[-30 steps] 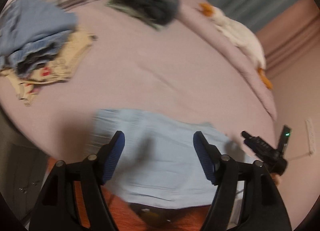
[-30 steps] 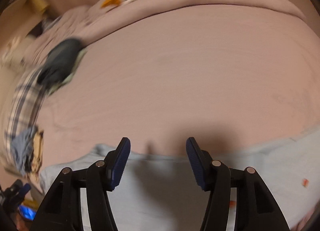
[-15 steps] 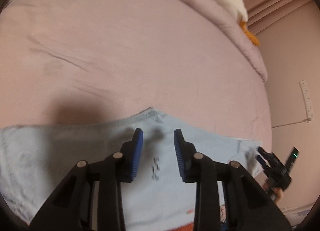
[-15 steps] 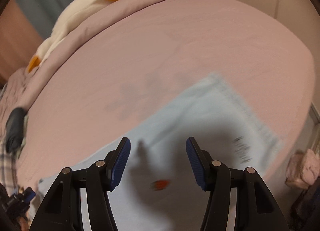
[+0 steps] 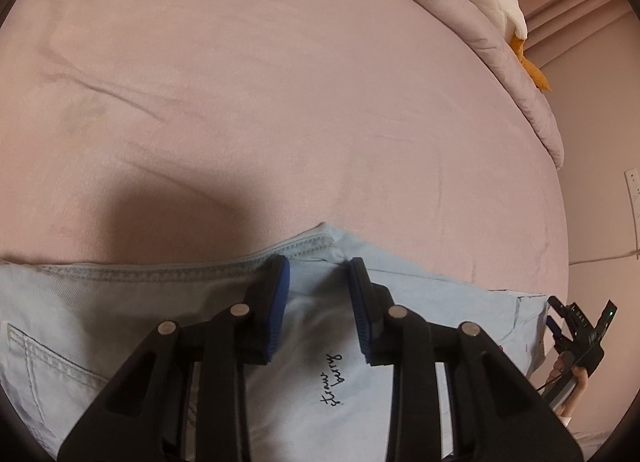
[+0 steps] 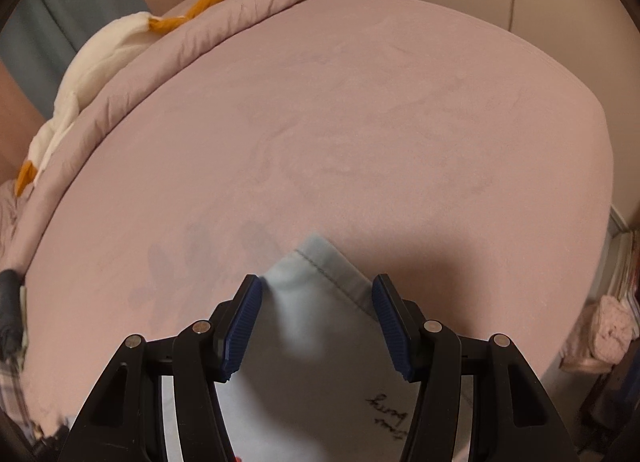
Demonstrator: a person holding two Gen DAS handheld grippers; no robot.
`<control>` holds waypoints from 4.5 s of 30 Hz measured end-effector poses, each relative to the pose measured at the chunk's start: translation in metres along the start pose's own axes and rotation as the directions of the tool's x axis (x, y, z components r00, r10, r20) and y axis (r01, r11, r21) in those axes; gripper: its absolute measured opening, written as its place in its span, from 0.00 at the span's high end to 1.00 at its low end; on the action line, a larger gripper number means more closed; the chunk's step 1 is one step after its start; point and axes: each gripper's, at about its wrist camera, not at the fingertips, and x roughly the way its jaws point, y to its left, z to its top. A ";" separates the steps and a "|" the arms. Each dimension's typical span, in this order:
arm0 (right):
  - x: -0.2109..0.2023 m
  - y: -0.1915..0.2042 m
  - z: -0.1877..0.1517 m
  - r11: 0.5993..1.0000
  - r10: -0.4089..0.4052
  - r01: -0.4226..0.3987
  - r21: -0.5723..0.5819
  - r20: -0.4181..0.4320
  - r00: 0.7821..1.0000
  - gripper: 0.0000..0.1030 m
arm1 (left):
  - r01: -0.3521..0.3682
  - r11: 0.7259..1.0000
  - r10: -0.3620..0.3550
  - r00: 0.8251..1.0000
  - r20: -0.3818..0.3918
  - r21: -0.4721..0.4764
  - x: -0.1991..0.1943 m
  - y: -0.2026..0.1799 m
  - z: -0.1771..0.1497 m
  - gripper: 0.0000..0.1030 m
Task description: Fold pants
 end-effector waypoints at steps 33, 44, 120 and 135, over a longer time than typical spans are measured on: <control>-0.043 -0.080 -0.028 0.990 -0.003 0.002 0.143 0.006 1.000 0.46 | 0.104 0.983 -0.093 0.993 -0.078 0.150 -0.049 -0.051 -0.069 0.47; -0.049 -0.089 -0.035 0.982 0.011 -0.021 0.187 0.058 0.998 0.92 | 0.091 0.988 -0.061 0.973 -0.221 0.126 -0.010 -0.050 -0.101 0.48; -0.144 0.083 -0.069 0.837 0.529 -0.478 -0.267 0.172 0.831 0.83 | 0.074 0.997 -0.073 0.997 -0.015 0.031 -0.077 0.009 -0.083 0.40; -0.079 0.221 -0.187 0.668 0.491 -0.592 -0.452 -0.330 0.806 0.83 | 0.067 0.998 -0.067 0.997 0.022 -0.011 -0.090 0.035 -0.082 0.40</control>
